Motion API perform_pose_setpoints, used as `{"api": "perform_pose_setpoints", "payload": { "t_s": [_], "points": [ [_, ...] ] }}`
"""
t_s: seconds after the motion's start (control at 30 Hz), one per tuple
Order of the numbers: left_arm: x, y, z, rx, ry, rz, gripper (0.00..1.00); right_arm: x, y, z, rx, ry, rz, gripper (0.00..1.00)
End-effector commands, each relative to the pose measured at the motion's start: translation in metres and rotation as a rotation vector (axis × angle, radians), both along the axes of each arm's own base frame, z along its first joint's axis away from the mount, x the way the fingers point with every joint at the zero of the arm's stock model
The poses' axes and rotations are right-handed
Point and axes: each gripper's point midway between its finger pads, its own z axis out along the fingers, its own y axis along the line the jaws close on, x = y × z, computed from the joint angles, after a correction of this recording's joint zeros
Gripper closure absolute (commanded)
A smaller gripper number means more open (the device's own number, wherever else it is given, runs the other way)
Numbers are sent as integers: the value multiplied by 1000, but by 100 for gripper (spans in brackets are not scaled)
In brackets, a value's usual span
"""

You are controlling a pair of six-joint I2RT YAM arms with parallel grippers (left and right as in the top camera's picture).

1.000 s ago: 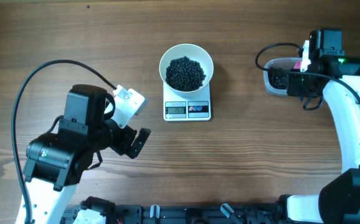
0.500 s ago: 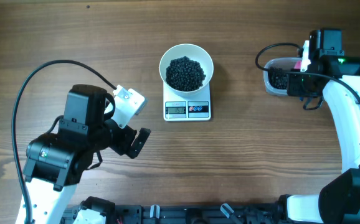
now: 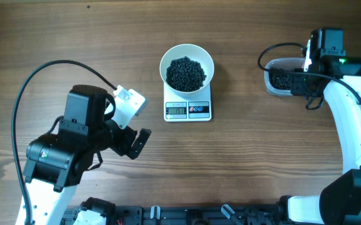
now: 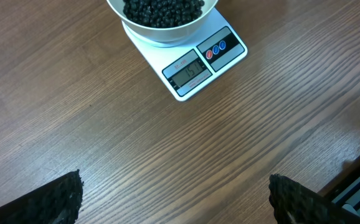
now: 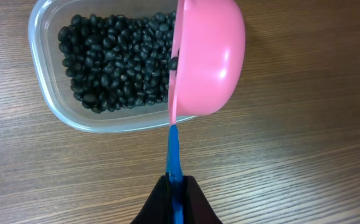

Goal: Scoop item into bowl and weigh 150g on scale

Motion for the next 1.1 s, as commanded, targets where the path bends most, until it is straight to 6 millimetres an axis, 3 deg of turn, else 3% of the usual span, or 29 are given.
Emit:
{"api": "perform_pose_setpoints", "payload": {
  "t_s": [0.0, 0.23, 0.33, 0.4, 1.07],
  "points": [
    [2, -2, 7, -8, -23, -19, 0, -1, -11, 9, -78, -17, -15, 96],
    [2, -2, 7, -8, -23, -19, 0, 3, 2, 7, -24, -22, 39, 96],
    [2, -2, 7, -8, -23, -19, 0, -3, -10, 9, -94, -2, 10, 96],
    [2, -2, 7, -8, -23, -19, 0, 2, -3, 9, -57, -20, 28, 96],
    [2, -2, 7, -9, -22, -19, 0, 10, -6, 13, -74, -56, 21, 95]
  ]
}}
